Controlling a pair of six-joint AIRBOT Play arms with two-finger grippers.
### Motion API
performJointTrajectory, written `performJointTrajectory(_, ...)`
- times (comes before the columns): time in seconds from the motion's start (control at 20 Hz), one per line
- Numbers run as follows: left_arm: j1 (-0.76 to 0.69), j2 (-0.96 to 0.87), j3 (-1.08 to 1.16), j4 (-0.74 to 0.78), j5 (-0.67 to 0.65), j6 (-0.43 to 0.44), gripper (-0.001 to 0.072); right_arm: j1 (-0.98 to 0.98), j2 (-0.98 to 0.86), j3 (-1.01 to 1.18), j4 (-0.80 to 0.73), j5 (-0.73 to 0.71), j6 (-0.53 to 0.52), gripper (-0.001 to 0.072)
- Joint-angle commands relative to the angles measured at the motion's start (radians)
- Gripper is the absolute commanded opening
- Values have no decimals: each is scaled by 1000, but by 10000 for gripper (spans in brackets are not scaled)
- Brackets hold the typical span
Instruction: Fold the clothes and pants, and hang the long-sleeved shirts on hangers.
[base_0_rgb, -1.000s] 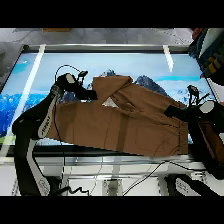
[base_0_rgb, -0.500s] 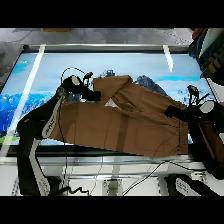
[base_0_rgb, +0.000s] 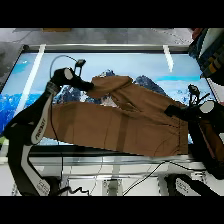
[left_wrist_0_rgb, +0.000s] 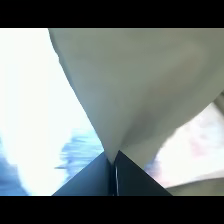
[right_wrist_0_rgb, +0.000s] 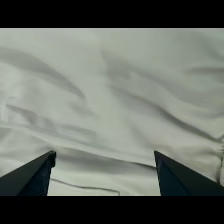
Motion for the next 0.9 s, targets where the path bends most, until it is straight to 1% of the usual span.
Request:
performJointTrajectory(0.0,27,119,1,343,28,0,22,0,0,0,-5,-53,-1,695)
performJointTrajectory(0.05,44,146,1,409,27,0,21,0,0,1,-7,-78,-1,695)
performJointTrajectory(0.15,100,189,1,476,28,0,22,0,0,1,-8,-127,0,694)
performJointTrajectory(0.25,171,209,0,481,35,-13,22,0,0,1,-8,-158,1,695)
performJointTrajectory(0.3,211,209,0,480,35,-39,22,0,0,1,-8,-167,2,695)
performJointTrajectory(0.4,286,208,0,470,35,-47,22,0,0,1,-8,-185,7,694)
performJointTrajectory(0.55,380,208,0,470,35,-65,22,0,0,1,-8,-224,59,694)
performJointTrajectory(0.7,449,208,0,470,35,-64,22,0,0,1,-6,-233,89,694)
performJointTrajectory(0.85,481,206,-3,470,30,-64,22,0,-4,1,-5,-237,121,692)
